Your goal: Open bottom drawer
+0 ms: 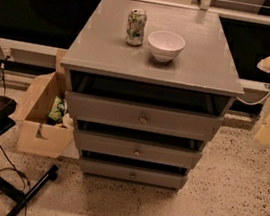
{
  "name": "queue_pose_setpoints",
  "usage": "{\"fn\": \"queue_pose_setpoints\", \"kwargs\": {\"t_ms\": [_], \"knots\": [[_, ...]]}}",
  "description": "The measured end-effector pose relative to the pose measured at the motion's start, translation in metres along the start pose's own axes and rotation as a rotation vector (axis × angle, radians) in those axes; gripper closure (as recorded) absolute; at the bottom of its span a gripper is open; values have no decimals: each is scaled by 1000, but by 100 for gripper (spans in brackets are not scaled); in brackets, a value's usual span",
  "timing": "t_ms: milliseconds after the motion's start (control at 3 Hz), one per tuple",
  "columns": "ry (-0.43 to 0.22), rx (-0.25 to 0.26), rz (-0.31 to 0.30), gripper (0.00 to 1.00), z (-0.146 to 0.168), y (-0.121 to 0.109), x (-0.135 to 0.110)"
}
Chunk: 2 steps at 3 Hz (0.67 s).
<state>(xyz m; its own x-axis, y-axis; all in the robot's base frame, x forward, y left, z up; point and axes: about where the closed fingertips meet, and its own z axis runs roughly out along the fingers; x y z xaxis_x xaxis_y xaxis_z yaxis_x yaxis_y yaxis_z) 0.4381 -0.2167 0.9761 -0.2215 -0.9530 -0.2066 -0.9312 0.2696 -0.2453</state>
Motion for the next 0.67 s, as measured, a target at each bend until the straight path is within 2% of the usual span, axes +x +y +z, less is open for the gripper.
{"fn": "queue_pose_setpoints", "kwargs": {"t_ms": [333, 667], "knots": [[0, 0, 0, 0, 0, 0, 0], [4, -13, 15, 0, 18, 11, 6]]}}
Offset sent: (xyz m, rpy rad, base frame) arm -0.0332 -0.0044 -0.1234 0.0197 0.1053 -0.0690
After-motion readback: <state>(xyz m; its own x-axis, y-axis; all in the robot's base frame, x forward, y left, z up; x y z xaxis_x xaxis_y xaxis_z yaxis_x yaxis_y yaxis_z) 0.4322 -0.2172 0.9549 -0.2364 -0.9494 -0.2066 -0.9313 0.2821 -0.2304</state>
